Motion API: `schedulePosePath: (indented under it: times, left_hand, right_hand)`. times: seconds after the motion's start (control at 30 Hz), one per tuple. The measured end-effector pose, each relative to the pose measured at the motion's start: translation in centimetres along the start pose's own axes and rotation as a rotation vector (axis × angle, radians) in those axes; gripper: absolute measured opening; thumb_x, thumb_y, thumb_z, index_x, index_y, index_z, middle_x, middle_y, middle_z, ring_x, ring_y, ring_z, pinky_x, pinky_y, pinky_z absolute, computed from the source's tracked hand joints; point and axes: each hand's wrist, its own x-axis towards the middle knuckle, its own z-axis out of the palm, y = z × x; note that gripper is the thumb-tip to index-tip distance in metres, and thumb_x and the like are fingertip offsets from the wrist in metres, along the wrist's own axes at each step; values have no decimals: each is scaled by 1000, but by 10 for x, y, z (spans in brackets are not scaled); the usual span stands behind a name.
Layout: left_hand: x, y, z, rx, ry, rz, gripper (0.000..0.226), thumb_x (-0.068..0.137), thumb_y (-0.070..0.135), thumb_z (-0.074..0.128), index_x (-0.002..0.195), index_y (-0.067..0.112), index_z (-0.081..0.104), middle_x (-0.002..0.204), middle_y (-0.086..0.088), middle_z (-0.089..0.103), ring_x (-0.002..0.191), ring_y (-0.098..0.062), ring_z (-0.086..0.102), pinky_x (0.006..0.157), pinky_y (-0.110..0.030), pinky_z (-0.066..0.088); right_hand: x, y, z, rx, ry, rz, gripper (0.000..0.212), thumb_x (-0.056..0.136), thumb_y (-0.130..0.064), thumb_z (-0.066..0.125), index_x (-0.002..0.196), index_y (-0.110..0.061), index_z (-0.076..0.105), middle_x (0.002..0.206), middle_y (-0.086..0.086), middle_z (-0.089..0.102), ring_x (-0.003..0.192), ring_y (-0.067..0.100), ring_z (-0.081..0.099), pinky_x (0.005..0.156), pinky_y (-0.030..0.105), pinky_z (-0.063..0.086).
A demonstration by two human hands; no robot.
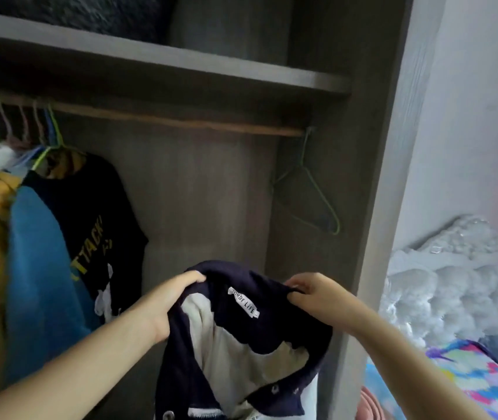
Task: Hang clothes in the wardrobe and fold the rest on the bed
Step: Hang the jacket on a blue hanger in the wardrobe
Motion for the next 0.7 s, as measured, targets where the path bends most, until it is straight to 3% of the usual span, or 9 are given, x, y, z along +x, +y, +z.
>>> schedulePosePath:
  times: [0.1, 0.2, 0.23, 0.27, 0.37, 0.43, 0.57, 0.7]
  left_hand:
    - [23, 17, -11, 0, -67, -23, 15, 71, 23, 73, 63, 11, 68, 63, -10, 64, 53, -24, 59, 58, -28, 45]
    - [41, 25, -8, 43, -108, -58, 21, 70, 24, 74, 53, 12, 70, 59, -8, 66, 47, -21, 62, 56, -26, 45]
    - [46, 27, -5, 58, -138, -81, 24, 71, 24, 74, 50, 12, 71, 58, -7, 67, 46, -20, 63, 55, -26, 45]
    - [52, 30, -3, 67, -175, -108, 27, 72, 24, 74, 48, 11, 70, 59, -7, 67, 45, -20, 63, 56, -26, 46]
    - [67, 40, 5, 105, -294, -151, 18, 68, 21, 75, 57, 7, 73, 70, -12, 70, 59, -25, 66, 68, -31, 51]
    - [73, 49, 6, 119, -330, -142, 20, 57, 21, 79, 67, 5, 74, 78, -15, 71, 68, -27, 66, 77, -34, 52]
    - [83, 71, 0, 134, -359, -98, 20, 57, 21, 78, 68, 6, 75, 76, -13, 71, 62, -24, 68, 66, -29, 55]
    - [94, 88, -3, 99, -288, -25, 15, 65, 18, 75, 72, 5, 73, 76, -14, 70, 62, -24, 66, 65, -31, 55]
  right_hand:
    - [31, -4, 14, -112, -35, 100, 21, 92, -28, 51, 104, -20, 68, 91, -4, 69, 86, 13, 65, 72, 22, 48]
    - [63, -13, 1, -8, 21, 223, 21, 95, -24, 47, 96, -15, 65, 59, -3, 64, 49, 12, 63, 44, 22, 49]
    - [78, -17, -10, -35, 87, 233, 20, 95, -21, 46, 95, -14, 65, 56, -3, 63, 45, 12, 61, 41, 23, 49]
    - [95, -22, -24, -105, 159, 238, 20, 95, -21, 46, 94, -14, 65, 61, 0, 66, 49, 16, 64, 45, 26, 52]
    - [143, -29, -61, -520, 416, 237, 21, 94, -23, 47, 103, -17, 65, 101, 12, 68, 91, 31, 67, 73, 36, 52]
    - [171, -26, -80, -739, 539, 189, 24, 94, -19, 49, 115, -12, 57, 116, 15, 59, 104, 34, 61, 76, 36, 48]
    - [216, -17, -108, -940, 518, 267, 42, 95, -10, 47, 136, -10, 38, 134, 16, 42, 118, 34, 47, 76, 38, 45]
    - [236, -6, -116, -1100, 493, 286, 39, 98, -8, 40, 137, -7, 34, 130, 17, 48, 113, 32, 55, 76, 36, 46]
